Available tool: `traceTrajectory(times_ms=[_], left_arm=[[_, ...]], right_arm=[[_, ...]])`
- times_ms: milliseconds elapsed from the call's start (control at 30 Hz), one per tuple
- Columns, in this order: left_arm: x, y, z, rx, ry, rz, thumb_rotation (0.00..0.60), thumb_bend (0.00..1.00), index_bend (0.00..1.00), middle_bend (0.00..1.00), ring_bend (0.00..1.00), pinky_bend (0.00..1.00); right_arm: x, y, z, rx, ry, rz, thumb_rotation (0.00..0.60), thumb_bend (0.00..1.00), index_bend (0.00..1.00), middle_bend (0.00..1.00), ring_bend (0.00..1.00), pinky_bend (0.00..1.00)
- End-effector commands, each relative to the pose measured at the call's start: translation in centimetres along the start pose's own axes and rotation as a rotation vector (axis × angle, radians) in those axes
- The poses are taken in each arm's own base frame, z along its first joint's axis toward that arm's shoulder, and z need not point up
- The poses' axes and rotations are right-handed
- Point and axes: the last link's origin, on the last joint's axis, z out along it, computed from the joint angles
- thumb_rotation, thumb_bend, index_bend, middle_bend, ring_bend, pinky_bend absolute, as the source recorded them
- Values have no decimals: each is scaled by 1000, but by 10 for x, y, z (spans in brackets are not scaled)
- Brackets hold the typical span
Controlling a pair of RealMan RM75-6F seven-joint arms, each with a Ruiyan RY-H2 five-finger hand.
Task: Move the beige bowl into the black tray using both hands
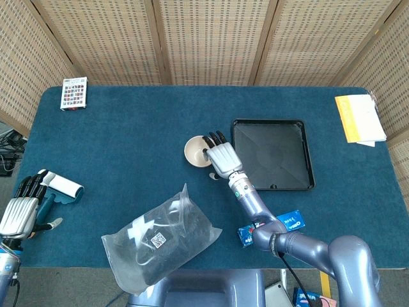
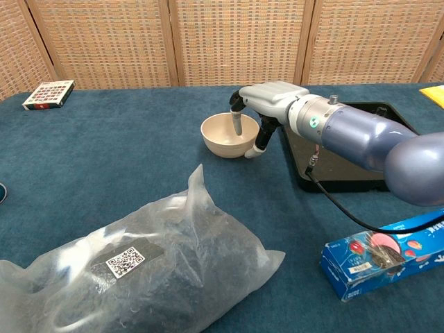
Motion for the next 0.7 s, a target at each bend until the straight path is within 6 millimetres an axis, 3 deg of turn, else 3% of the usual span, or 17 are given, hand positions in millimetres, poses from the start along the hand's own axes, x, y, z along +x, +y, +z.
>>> traceTrajectory(times_ms=[33,700], left_arm=[[-1,-1,1,4,-3,1,600,0,0,0,0,0],[-2,-3,4,16,-10,2,600,0,0,0,0,0]], right_arm=[[-3,-5,5,14,-4,5,600,394,519,194,0,82],[-16,-2,15,13,-17,19,600,465,547,222,12,84]])
